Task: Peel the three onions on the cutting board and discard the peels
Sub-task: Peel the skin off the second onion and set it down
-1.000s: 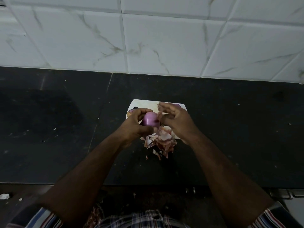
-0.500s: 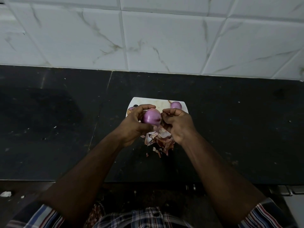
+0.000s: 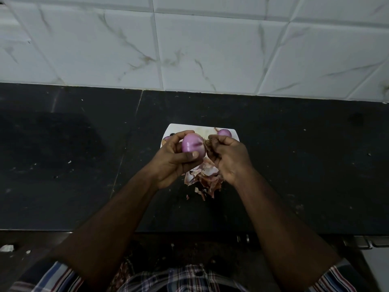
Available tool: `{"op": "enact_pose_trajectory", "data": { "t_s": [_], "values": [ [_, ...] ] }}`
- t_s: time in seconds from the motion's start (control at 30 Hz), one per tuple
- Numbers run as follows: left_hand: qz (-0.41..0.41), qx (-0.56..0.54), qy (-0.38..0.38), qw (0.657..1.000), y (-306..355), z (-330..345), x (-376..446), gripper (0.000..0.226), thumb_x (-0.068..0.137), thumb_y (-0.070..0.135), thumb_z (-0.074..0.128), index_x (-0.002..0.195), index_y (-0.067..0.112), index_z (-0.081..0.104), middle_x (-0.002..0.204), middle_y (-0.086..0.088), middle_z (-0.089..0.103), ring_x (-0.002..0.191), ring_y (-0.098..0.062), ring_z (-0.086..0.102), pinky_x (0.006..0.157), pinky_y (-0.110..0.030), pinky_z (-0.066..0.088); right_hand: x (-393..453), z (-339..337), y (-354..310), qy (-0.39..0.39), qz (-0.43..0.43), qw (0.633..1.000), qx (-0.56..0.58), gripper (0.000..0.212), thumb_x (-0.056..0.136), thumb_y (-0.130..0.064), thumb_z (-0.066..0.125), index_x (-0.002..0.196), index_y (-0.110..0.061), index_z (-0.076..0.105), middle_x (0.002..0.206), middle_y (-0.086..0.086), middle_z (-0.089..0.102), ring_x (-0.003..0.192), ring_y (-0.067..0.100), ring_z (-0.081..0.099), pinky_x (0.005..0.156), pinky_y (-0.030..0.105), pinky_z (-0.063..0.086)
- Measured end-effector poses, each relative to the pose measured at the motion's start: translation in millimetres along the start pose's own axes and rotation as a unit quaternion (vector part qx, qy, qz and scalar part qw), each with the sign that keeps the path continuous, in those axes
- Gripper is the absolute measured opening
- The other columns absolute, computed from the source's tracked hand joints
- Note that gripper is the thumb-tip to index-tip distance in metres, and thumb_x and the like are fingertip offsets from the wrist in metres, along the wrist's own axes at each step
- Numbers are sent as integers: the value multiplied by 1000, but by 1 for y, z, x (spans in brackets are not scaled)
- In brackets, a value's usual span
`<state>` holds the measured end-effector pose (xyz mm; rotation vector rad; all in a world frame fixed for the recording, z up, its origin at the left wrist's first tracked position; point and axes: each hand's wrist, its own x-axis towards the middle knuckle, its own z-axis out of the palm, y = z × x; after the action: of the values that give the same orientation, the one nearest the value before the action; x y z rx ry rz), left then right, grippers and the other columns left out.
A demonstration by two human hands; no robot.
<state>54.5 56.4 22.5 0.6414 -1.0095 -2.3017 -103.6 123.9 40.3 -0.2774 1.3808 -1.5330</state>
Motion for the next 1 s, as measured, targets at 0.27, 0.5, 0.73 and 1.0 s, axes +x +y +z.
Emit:
{"op": "enact_pose_trajectory", "data": {
  "t_s": [0.27, 0.5, 0.73, 1.0],
  "values": [
    [-24, -8, 45, 999, -1, -1, -2, 65, 79, -7, 68, 138, 9, 48, 132, -19, 57, 114, -38, 63, 97, -52, 53, -4, -25, 3, -83, -113, 927, -348, 38, 95, -9, 63, 132, -13, 61, 130, -3, 65, 118, 8, 61, 104, 34, 50],
    [-21, -49, 25, 998, -6, 11, 3, 62, 84, -5, 68, 140, 6, 45, 123, -19, 65, 106, -36, 69, 87, -44, 60, -1, -1, 11, -58, -96, 986, -125, 20, 91, -13, 69, 110, -9, 73, 107, 5, 75, 106, 21, 70, 99, 44, 54],
    [2, 12, 44, 999, -14, 10, 3, 63, 82, -13, 65, 137, 12, 47, 125, -15, 61, 110, -35, 66, 92, -46, 58, -2, 10, 18, 57, -45, 997, -30, 12, 88, -1, 68, 89, -9, 77, 94, 8, 77, 92, 24, 73, 80, 35, 60],
    [95, 194, 66, 974, -19, 20, 1, 63, 79, -18, 71, 126, 20, 52, 119, -10, 61, 97, -13, 67, 77, -30, 58, 1, 11, 18, 102, 36, 994, 31, 17, 89, -1, 63, 88, -12, 77, 89, 7, 78, 90, 28, 73, 80, 44, 61]
  ]
}}
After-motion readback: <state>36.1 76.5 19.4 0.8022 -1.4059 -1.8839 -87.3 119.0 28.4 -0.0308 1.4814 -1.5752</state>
